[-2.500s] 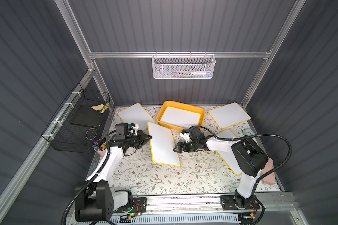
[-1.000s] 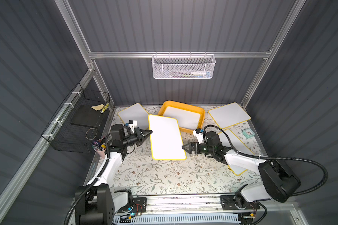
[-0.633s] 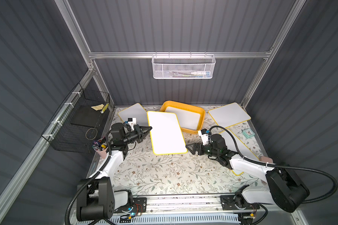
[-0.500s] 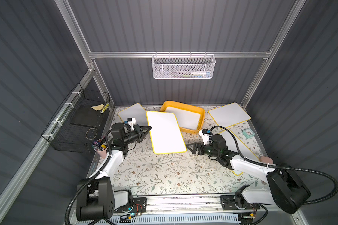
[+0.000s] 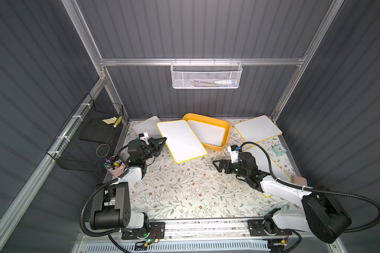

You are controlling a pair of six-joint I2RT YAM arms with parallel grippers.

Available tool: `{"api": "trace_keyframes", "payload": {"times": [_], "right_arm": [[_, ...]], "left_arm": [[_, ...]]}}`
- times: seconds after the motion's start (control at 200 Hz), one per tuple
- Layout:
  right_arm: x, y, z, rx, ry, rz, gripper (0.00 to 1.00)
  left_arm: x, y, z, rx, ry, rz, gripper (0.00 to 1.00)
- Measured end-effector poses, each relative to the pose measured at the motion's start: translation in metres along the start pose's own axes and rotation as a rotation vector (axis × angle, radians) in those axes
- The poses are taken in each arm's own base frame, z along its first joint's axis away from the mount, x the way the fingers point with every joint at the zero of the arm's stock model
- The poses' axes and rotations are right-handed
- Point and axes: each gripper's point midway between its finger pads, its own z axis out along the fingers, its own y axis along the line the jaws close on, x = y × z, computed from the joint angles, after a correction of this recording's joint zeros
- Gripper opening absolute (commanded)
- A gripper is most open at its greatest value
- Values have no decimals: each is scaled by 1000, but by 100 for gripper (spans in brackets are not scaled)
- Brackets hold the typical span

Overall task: Put the whiteboard into the storage box
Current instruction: Place the whiteboard in the storage box.

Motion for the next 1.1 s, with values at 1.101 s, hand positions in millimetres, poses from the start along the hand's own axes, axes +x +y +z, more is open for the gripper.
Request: {"api": "trace_keyframes", "payload": {"times": [1.101], "right_arm": [[0, -26, -3, 111, -5, 44, 99]], "left_arm": [[45, 53, 131, -25, -250, -40, 0]]}}
